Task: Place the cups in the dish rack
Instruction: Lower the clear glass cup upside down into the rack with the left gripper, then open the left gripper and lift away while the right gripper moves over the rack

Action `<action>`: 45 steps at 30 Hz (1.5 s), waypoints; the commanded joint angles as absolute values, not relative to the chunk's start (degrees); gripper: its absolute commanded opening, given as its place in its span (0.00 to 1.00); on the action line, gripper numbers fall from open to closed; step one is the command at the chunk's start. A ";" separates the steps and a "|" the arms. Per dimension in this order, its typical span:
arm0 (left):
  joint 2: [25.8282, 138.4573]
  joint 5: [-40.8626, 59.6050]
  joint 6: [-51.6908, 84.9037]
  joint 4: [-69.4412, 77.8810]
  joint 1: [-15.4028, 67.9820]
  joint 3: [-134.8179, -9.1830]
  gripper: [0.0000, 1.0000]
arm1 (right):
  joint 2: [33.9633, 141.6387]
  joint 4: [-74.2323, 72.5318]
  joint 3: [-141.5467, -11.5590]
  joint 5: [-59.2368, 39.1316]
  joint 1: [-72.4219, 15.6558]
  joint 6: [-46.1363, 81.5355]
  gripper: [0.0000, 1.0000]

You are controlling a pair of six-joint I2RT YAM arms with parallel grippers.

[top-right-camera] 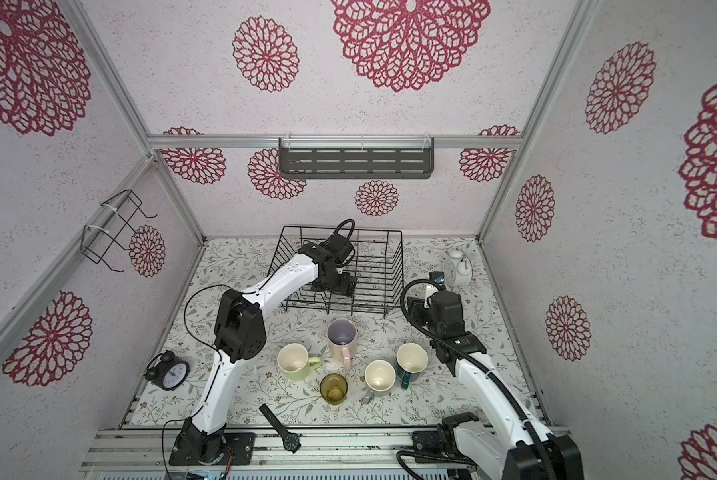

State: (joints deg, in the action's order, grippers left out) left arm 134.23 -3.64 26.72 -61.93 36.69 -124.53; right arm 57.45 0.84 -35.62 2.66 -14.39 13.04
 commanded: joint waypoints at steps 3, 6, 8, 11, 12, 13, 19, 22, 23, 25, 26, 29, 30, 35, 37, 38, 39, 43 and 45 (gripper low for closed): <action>133.37 -3.52 27.54 -61.62 37.44 -123.91 0.90 | 57.67 0.26 -37.35 1.95 -14.14 12.09 0.65; 133.59 -3.34 27.60 -61.09 37.62 -124.01 0.85 | 57.57 0.43 -37.33 2.17 -14.09 12.05 0.65; 133.66 -3.60 27.70 -60.59 37.63 -124.01 0.78 | 57.50 0.53 -37.27 2.26 -14.09 11.97 0.65; 133.81 -4.02 27.53 -60.21 37.64 -124.68 0.66 | 57.56 0.53 -37.18 2.46 -14.13 11.96 0.65; 134.02 -3.96 27.47 -60.25 37.62 -125.12 0.66 | 57.60 0.44 -37.09 2.53 -14.14 11.96 0.65; 134.27 -3.96 27.47 -60.29 37.60 -125.55 0.66 | 57.65 0.44 -37.18 2.58 -14.07 12.04 0.65; 135.77 -4.73 27.33 -60.91 37.14 -128.20 0.63 | 57.78 0.43 -37.27 2.79 -14.08 12.01 0.65; 135.83 -4.96 27.42 -60.47 36.83 -128.39 0.63 | 57.91 0.53 -37.31 2.97 -14.13 11.86 0.65; 135.88 -5.00 27.35 -60.34 36.63 -128.48 0.63 | 57.88 0.53 -37.27 3.07 -14.15 11.86 0.65; 136.01 -5.27 27.39 -60.21 36.40 -128.75 0.62 | 57.91 0.43 -37.27 3.12 -14.12 11.79 0.65; 136.18 -5.22 27.37 -60.21 36.26 -128.86 0.62 | 58.01 0.44 -37.27 3.08 -14.11 11.83 0.65; 136.62 -5.71 27.51 -60.18 36.04 -129.22 0.62 | 58.31 0.43 -37.44 3.08 -14.15 11.86 0.65; 136.83 -6.06 27.43 -60.14 35.95 -129.30 0.62 | 58.30 0.36 -37.44 3.09 -14.13 11.72 0.65; 137.32 -7.03 27.28 -58.75 35.79 -129.31 0.61 | 58.52 0.18 -37.44 3.01 -14.14 11.82 0.65; 137.46 -6.97 27.31 -58.14 35.77 -129.41 0.61 | 58.63 0.23 -37.53 2.84 -14.15 11.85 0.65; 137.44 -7.03 27.33 -57.80 35.77 -129.44 0.61 | 58.68 0.26 -37.53 2.76 -14.08 11.82 0.65; 137.34 -7.12 27.26 -57.45 35.77 -129.38 0.61 | 58.67 0.25 -37.53 2.75 -14.09 11.81 0.65; 135.97 -7.86 27.07 -56.87 35.77 -129.40 0.68 | 59.77 3.14 -39.80 0.55 -14.10 10.24 0.65; 134.38 -8.88 26.76 -56.78 35.77 -129.41 0.71 | 62.37 7.21 -43.56 -1.35 -14.14 10.23 0.65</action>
